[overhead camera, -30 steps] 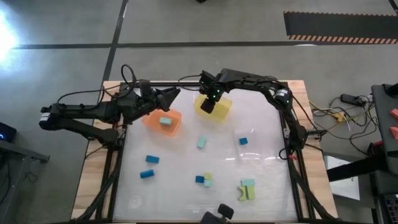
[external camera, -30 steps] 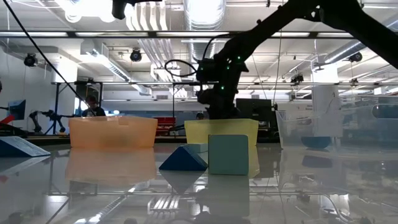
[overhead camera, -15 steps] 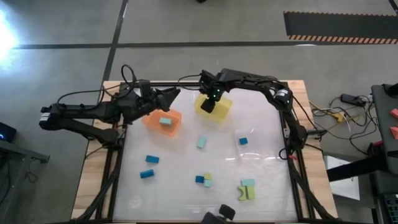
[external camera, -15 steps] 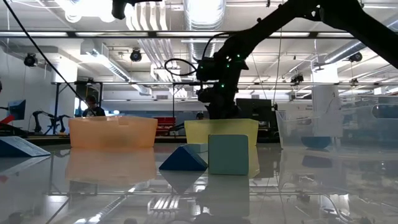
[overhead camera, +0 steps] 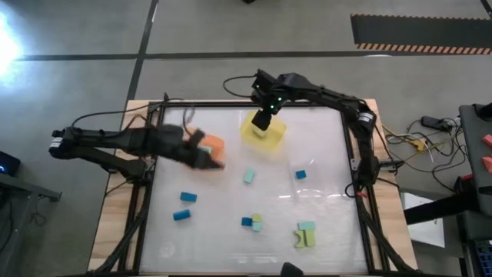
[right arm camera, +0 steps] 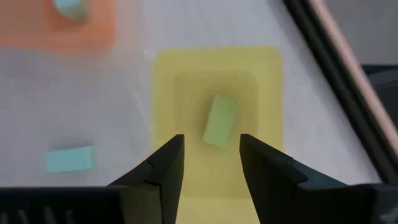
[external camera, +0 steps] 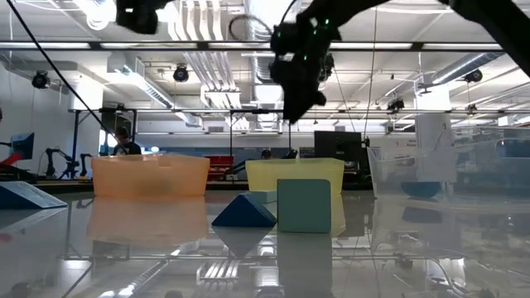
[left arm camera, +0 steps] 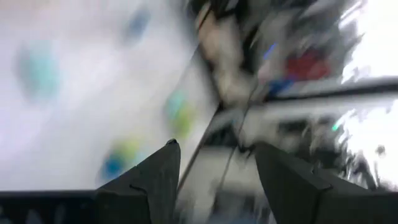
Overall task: Sort & place blocks by color
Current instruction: Put the blue block into the transparent bin
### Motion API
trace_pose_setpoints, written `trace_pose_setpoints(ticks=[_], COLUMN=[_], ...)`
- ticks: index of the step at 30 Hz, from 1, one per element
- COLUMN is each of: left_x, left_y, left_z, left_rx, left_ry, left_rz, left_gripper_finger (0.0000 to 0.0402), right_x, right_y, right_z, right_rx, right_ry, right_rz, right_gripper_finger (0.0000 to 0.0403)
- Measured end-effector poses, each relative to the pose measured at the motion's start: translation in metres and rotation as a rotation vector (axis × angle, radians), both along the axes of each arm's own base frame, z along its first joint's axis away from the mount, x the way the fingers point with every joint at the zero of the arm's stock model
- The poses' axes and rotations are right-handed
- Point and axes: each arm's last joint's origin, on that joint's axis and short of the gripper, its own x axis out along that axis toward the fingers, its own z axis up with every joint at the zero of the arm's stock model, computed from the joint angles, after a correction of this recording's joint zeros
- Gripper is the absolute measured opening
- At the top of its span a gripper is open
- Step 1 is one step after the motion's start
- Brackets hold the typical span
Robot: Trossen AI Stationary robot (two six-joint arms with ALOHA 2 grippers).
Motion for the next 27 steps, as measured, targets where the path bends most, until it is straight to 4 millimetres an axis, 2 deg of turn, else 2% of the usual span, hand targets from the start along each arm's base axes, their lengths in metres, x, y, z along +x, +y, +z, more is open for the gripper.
trace_pose_setpoints(ticks=[3,7,10,13,20,27], left_x=[-0.011,-0.027,-0.034,-0.037,-0.034,-0.028], left_y=[-0.013,-0.018,-0.018,-0.019,-0.02,-0.021], left_z=[-0.017,-0.033,-0.039,-0.041,-0.045,-0.069], left_rx=[-0.065,-0.052,0.05,0.209,0.51,0.689], left_ry=[0.223,0.453,0.518,0.487,0.394,0.448], left_rz=[-0.086,-0.109,-0.185,-0.324,-0.597,-0.851], left_gripper_finger=[0.0193,0.0193,0.0193,0.0193,0.0193,0.0193], right_x=[-0.007,-0.016,-0.021,-0.023,-0.024,-0.021], right_y=[0.012,0.034,0.054,0.074,0.125,0.176], right_z=[0.023,0.05,0.069,0.081,0.089,0.079], right_rx=[-0.005,0.002,0.005,0.002,0.053,0.088], right_ry=[-0.055,-0.125,-0.178,-0.216,-0.234,-0.199], right_rz=[-0.024,-0.056,-0.048,-0.01,0.057,0.049], right_gripper_finger=[0.0138,0.0131,0.0127,0.0124,0.0109,0.0088])
